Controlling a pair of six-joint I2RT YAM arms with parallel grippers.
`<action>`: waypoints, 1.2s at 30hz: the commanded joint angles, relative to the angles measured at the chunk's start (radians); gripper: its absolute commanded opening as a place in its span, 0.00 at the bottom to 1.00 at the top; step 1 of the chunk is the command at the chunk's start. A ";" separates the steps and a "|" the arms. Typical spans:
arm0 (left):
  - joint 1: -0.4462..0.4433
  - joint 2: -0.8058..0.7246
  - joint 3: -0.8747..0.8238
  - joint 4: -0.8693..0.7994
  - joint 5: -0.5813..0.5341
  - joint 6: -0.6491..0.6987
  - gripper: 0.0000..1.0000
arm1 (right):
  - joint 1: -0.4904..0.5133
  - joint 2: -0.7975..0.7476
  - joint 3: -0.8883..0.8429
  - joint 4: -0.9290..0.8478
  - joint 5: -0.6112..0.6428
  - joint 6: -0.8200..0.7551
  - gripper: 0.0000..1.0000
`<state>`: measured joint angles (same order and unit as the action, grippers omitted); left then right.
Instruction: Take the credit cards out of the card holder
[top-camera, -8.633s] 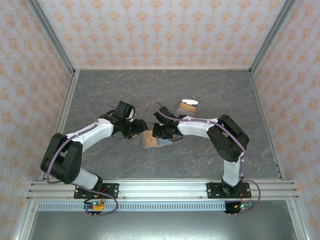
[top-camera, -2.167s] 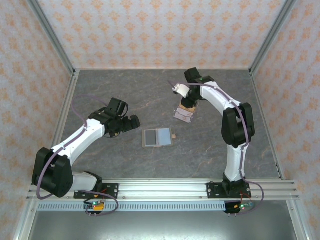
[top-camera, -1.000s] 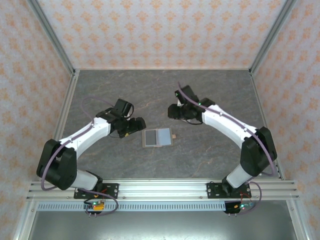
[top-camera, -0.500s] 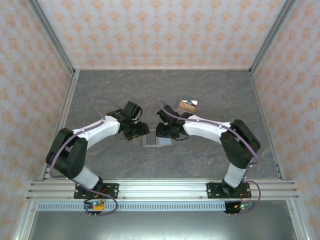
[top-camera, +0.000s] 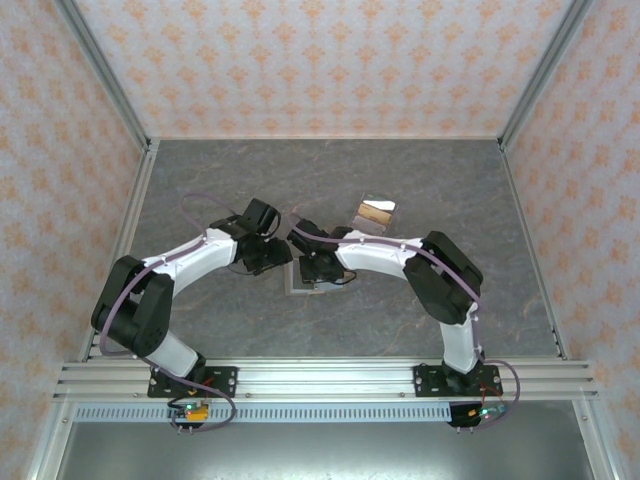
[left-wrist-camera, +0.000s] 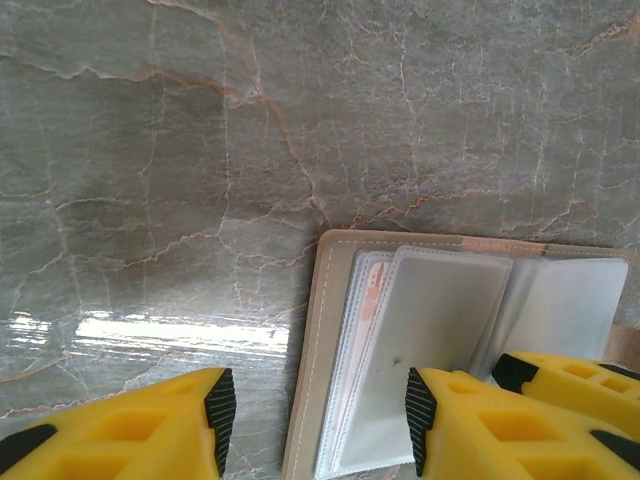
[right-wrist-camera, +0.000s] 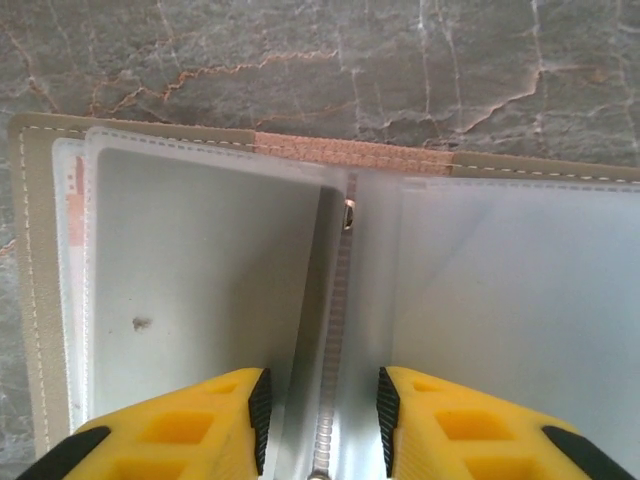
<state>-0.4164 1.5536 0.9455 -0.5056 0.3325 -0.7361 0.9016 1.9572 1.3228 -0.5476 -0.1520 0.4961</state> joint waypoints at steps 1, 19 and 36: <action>0.006 -0.015 -0.011 -0.012 0.003 -0.005 0.48 | 0.000 0.047 -0.007 -0.075 0.084 -0.009 0.33; -0.027 0.076 -0.031 0.135 0.206 -0.004 0.34 | 0.000 0.032 -0.057 -0.019 0.069 0.011 0.24; -0.030 0.142 -0.046 0.180 0.225 0.006 0.29 | -0.003 0.014 -0.077 0.005 0.060 0.018 0.15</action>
<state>-0.4389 1.6783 0.9199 -0.3592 0.5400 -0.7334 0.9043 1.9472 1.2907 -0.5144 -0.1303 0.5030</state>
